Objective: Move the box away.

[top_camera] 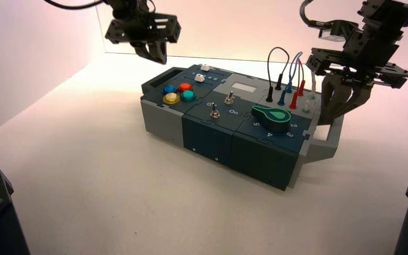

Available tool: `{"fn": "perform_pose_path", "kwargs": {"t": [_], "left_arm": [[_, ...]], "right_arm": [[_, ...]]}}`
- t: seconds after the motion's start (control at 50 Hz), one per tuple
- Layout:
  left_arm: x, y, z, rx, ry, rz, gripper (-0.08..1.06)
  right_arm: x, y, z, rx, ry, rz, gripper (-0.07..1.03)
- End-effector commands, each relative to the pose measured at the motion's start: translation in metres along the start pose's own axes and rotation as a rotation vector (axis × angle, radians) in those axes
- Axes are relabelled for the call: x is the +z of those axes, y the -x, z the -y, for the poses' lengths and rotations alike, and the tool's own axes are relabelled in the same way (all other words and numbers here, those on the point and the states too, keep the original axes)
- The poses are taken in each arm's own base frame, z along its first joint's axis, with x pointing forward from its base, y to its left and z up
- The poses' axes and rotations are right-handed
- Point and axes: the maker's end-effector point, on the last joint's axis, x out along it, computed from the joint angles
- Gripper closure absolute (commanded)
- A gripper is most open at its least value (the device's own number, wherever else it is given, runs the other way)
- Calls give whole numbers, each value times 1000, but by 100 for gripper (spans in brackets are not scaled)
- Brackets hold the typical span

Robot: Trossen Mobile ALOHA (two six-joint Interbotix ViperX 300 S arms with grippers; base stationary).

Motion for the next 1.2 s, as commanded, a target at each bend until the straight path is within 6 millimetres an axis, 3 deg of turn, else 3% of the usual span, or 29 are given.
{"fn": "perform_pose_path", "kwargs": {"t": [0.02, 0.34, 0.56, 0.86, 1.14, 1.16, 1.2], "left_arm": [[15, 4, 4, -10, -2, 20, 100], [5, 3, 6, -19, 11, -28, 100], [0, 0, 20, -37, -13, -47, 100], [-1, -21, 20, -33, -15, -76, 100], [12, -28, 5, -15, 5, -62, 100], [12, -30, -5, -4, 25, -66, 100], [13, -30, -7, -1, 29, -65, 100]], "right_arm": [[12, 7, -2, 4, 2, 44, 99], [13, 7, -2, 1, 6, 47, 99], [14, 9, -2, 1, 6, 59, 99], [17, 11, -1, -4, 12, 74, 99], [20, 12, -1, -8, 19, 86, 99], [22, 12, 0, -12, 24, 93, 99], [22, 13, 0, -13, 26, 96, 98]]}}
